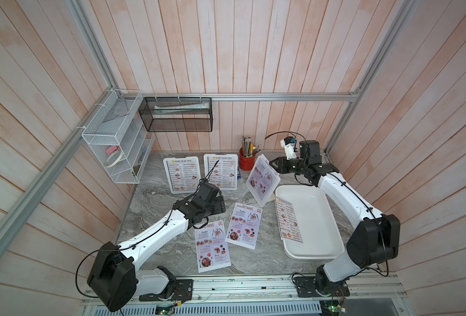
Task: Replace the menus in the menu holders
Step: Take out the menu from the menu holder.
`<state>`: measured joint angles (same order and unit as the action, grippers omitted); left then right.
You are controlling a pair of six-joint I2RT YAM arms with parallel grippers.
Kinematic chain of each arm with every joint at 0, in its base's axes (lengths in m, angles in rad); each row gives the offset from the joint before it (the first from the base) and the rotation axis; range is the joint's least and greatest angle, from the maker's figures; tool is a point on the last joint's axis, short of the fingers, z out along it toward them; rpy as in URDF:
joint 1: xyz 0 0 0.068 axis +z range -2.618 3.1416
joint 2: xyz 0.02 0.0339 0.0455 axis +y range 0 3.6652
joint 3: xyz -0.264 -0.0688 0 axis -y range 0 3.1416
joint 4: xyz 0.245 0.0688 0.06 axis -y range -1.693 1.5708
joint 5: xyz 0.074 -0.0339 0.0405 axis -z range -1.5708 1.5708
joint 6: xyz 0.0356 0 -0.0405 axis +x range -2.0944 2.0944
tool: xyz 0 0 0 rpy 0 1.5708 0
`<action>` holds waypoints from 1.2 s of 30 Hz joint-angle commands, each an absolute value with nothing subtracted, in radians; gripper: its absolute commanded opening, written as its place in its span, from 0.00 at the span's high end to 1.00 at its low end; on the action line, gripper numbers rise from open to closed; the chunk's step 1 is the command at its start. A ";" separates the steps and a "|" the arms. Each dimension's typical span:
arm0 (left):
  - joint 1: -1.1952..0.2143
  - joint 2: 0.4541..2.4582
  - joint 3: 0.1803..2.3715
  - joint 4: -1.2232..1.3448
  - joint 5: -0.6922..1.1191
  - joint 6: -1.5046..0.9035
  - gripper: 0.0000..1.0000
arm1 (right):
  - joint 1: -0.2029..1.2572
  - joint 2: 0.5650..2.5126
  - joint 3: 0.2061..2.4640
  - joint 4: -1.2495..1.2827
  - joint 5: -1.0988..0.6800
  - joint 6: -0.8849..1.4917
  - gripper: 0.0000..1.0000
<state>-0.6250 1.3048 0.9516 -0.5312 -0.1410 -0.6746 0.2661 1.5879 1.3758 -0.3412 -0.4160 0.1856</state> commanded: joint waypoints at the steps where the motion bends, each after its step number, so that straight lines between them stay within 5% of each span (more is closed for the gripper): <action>1: -0.629 1.304 0.986 -0.551 -0.168 -0.652 0.17 | 0.278 1.600 1.359 -0.339 -0.407 0.180 0.65; 15: -0.628 1.307 0.973 -0.538 -0.162 -0.660 0.17 | 0.279 1.618 1.380 -0.335 -0.409 0.181 0.96; 36: -0.624 1.254 1.010 -0.586 -0.217 -0.637 0.16 | 0.269 1.569 1.557 -0.402 -0.389 0.160 1.00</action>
<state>-0.6250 1.2881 0.9691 -0.5594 -0.1852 -0.6598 0.2760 1.6073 1.4967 -0.3779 -0.4038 0.1783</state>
